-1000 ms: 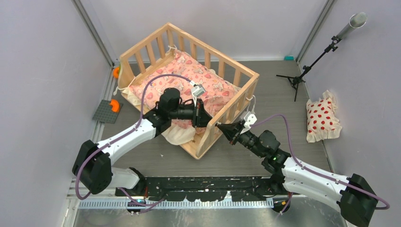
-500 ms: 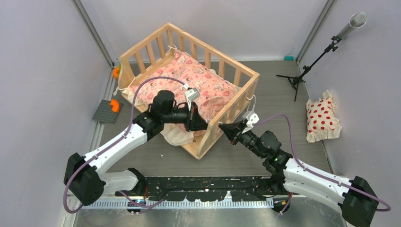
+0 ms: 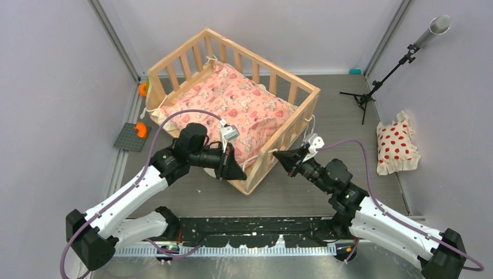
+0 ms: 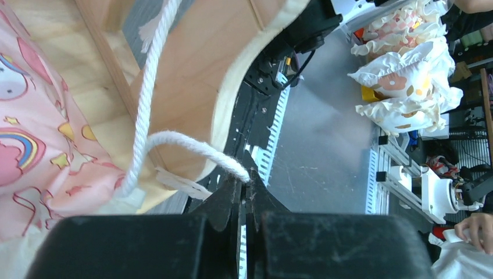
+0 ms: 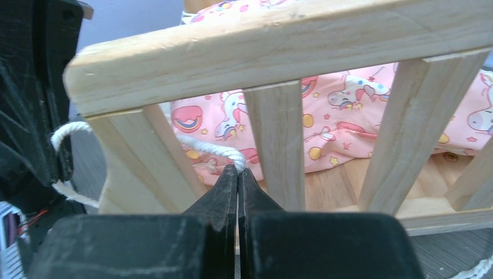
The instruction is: Set up the pet bed
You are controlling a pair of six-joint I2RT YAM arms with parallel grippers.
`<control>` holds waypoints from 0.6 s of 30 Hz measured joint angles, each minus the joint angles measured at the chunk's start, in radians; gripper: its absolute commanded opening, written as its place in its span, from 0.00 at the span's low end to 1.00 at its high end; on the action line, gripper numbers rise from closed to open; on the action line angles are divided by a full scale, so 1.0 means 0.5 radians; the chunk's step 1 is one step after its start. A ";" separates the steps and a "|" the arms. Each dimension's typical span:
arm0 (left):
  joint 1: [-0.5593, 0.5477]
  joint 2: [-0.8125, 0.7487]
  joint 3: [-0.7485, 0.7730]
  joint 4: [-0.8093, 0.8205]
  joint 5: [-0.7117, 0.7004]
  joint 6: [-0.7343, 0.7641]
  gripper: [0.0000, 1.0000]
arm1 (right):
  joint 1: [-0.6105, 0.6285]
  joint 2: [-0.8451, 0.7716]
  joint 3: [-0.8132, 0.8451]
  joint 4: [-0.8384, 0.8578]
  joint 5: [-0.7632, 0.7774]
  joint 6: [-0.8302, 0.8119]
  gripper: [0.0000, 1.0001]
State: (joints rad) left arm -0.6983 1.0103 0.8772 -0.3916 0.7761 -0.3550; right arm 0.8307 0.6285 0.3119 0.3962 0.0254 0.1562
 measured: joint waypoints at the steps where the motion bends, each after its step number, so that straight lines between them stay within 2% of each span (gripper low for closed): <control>1: 0.000 -0.022 -0.009 -0.021 0.003 -0.007 0.00 | -0.003 -0.020 0.014 -0.038 -0.027 0.008 0.01; 7: -0.062 -0.111 -0.051 -0.121 -0.034 -0.061 0.00 | -0.003 -0.167 0.053 -0.251 -0.150 0.082 0.01; 18: -0.508 -0.197 -0.150 -0.243 -0.364 -0.170 0.00 | -0.003 -0.333 0.294 -0.948 -0.053 0.386 0.01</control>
State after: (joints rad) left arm -0.9524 0.9119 0.8024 -0.5129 0.5941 -0.4400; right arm 0.8291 0.4622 0.4591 -0.0780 -0.0013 0.3492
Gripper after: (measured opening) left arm 0.017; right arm 0.028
